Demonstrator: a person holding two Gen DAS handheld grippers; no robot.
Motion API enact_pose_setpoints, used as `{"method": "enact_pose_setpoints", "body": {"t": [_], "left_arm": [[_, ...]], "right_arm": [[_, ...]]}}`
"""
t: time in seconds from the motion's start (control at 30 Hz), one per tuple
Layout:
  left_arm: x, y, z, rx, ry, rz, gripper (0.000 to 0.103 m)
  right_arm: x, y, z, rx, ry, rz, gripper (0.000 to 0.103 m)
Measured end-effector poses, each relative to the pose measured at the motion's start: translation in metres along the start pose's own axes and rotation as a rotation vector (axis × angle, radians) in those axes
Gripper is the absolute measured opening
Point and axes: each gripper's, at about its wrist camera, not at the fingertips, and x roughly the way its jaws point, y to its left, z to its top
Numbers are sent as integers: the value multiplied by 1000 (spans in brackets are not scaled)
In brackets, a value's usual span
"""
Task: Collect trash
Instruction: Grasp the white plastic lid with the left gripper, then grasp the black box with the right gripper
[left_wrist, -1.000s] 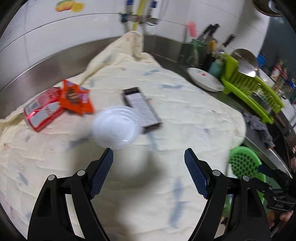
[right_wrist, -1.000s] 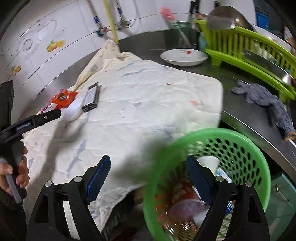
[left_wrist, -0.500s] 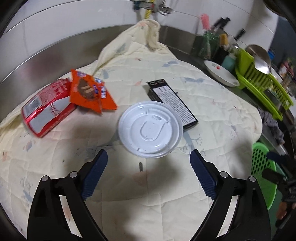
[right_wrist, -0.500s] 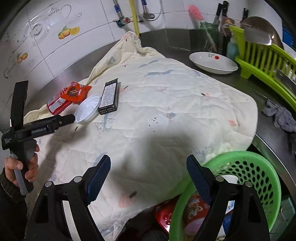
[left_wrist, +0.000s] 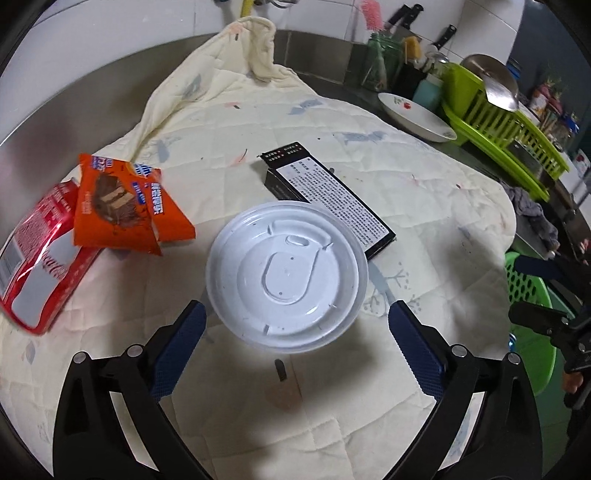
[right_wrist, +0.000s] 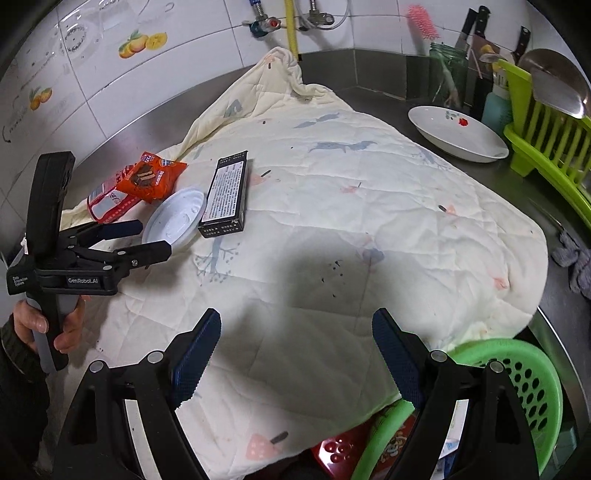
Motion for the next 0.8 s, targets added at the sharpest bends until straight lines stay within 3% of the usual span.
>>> {"method": "enact_pose_setpoints", "body": {"t": [0.47,0.8], "left_arm": [[10,0,6,66,1,-7,98],[7,-2,3,100,-22,21,89]], "right_arm": [[23,12,22,-45,29,12,81],[39,12,40,-43,46,38,81]]}}
